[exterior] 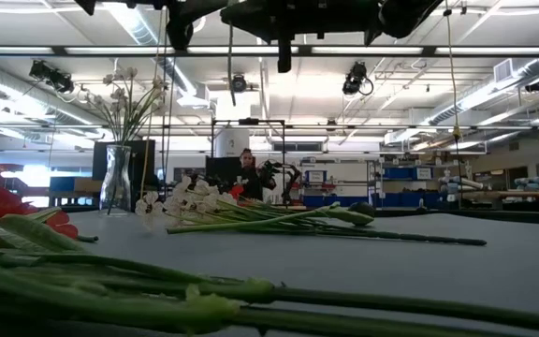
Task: Sort flowers into vase by color
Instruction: Put the right yellow flower into the transparent vase
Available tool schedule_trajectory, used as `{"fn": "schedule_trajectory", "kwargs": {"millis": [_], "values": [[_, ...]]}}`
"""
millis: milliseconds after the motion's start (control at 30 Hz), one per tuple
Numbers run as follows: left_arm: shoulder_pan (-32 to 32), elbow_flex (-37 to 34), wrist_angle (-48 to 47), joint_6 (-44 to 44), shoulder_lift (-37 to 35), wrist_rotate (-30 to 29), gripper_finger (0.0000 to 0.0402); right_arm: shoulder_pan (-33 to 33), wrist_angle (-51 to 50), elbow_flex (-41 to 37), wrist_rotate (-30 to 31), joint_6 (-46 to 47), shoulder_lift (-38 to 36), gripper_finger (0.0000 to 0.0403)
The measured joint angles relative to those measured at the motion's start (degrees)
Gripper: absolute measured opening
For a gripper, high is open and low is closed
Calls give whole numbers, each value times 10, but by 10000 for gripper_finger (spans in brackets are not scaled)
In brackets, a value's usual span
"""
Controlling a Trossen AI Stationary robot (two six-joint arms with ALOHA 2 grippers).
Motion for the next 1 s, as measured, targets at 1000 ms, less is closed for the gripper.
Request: {"fn": "schedule_trajectory", "kwargs": {"millis": [1000], "values": [[0,-1,65,20,37,-20,136,-30,31,1,-89,-46,-1,9]]}}
